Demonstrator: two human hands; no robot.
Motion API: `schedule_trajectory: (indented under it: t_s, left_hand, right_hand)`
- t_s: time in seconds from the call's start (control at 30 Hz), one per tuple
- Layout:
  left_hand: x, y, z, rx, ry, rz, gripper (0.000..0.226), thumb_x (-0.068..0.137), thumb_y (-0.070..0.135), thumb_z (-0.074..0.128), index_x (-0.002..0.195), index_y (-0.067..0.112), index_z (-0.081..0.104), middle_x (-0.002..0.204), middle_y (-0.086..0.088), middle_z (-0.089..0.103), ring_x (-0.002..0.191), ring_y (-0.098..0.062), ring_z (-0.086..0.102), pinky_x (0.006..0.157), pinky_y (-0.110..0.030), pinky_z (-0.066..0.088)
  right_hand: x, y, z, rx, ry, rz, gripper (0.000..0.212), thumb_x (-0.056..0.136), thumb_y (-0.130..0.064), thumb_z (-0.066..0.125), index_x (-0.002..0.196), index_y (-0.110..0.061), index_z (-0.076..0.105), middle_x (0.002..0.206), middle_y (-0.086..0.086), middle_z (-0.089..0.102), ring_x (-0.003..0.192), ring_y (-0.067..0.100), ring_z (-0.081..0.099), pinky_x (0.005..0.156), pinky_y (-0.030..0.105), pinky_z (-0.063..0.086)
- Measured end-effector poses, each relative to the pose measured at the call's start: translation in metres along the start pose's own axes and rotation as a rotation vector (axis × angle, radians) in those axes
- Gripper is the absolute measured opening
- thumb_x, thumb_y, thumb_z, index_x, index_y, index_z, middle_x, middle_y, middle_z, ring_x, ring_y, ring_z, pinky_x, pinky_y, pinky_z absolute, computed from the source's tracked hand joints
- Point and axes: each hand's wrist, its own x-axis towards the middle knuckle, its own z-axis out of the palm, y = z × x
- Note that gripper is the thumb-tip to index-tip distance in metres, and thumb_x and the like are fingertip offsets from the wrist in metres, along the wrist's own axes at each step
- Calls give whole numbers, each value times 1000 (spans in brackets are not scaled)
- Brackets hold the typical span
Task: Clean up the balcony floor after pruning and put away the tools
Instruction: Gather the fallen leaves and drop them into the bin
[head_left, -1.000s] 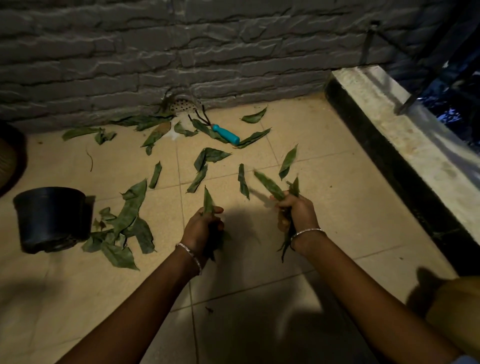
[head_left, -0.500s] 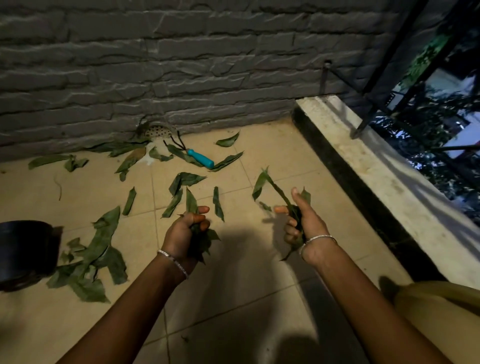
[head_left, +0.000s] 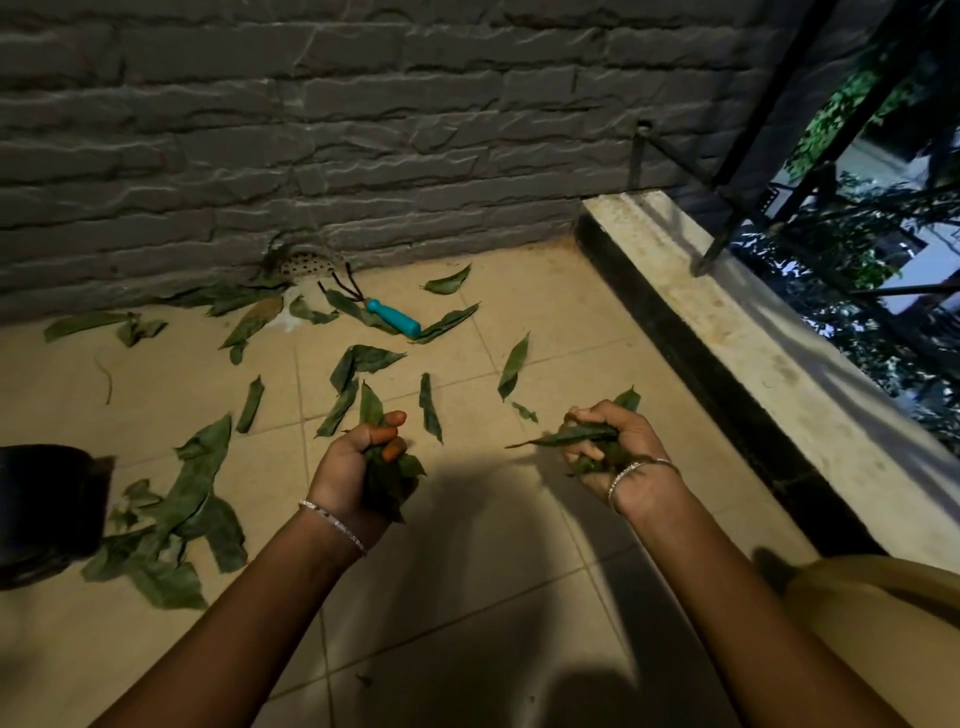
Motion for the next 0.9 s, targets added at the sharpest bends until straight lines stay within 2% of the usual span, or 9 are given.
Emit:
schedule_trajectory:
  t_s: [0.07, 0.13, 0.23, 0.3, 0.37, 0.43, 0.53, 0.7, 0.9]
  left_hand:
    - [2, 1, -5, -50, 6, -4, 17, 91, 10, 40, 90, 14, 57, 56, 3, 35, 48, -11, 38, 52, -24, 35]
    - [5, 0, -9, -73, 12, -1, 16, 91, 9, 41, 90, 13, 57, 55, 2, 36, 50, -12, 39, 52, -22, 39]
    - [9, -2, -14, -125, 77, -12, 17, 92, 8, 44, 88, 10, 60, 55, -1, 39, 59, -18, 51, 70, -33, 52]
    - [10, -3, -14, -218, 118, -49, 19, 93, 8, 42, 85, 10, 59, 54, -1, 37, 55, -17, 50, 68, -33, 54]
    - [8, -2, -10, -281, 132, -77, 20, 93, 10, 39, 83, 12, 57, 54, 2, 32, 45, -13, 38, 48, -23, 44]
    - [3, 0, -5, -293, 129, -79, 23, 94, 12, 38, 83, 14, 58, 54, 4, 30, 41, -11, 29, 40, -19, 30]
    - [-15, 13, 0, -292, 107, -51, 27, 96, 15, 39, 83, 14, 62, 54, 4, 30, 41, -10, 27, 37, -18, 25]
    - [-69, 56, 14, -244, 47, -4, 16, 85, 25, 51, 87, 12, 61, 57, 2, 26, 42, -10, 23, 39, -20, 18]
    - [-167, 129, 34, -149, 94, -17, 44, 92, 57, 46, 87, 16, 61, 56, 1, 26, 41, -11, 22, 38, -19, 18]
  right_hand:
    - [6, 6, -1, 39, 1, 13, 26, 70, 10, 51, 54, -8, 40, 81, 19, 64, 57, 16, 52, 34, 16, 34]
    - [8, 13, 2, 46, 9, -1, 25, 77, 9, 55, 57, -7, 50, 87, 21, 69, 67, 16, 58, 37, 15, 40]
    - [8, 24, 10, 26, 44, 46, 19, 88, -7, 64, 70, -10, 59, 62, 4, 64, 49, 10, 59, 45, 17, 51]
    - [7, 31, 15, -30, 86, 107, 35, 88, -23, 68, 58, -16, 54, 47, -4, 50, 36, 7, 47, 42, 18, 45]
    - [6, 36, 22, -64, 167, 115, 48, 88, -32, 68, 48, -18, 47, 40, -6, 40, 32, 8, 36, 42, 18, 35]
    - [3, 41, 30, 6, 171, 146, 50, 88, -35, 67, 47, -18, 44, 39, -6, 36, 32, 9, 32, 49, 17, 27]
    - [-3, 46, 52, 89, 156, 199, 41, 83, -32, 70, 54, -18, 45, 43, -6, 37, 33, 8, 32, 42, 15, 28]
    - [-40, 51, 110, -16, 142, 216, 37, 76, -27, 74, 55, -17, 46, 48, -5, 39, 33, 7, 33, 31, 15, 31]
    - [-141, 62, 194, -138, 161, 242, 37, 81, -18, 71, 54, -16, 45, 46, -4, 38, 31, 8, 32, 31, 16, 31]
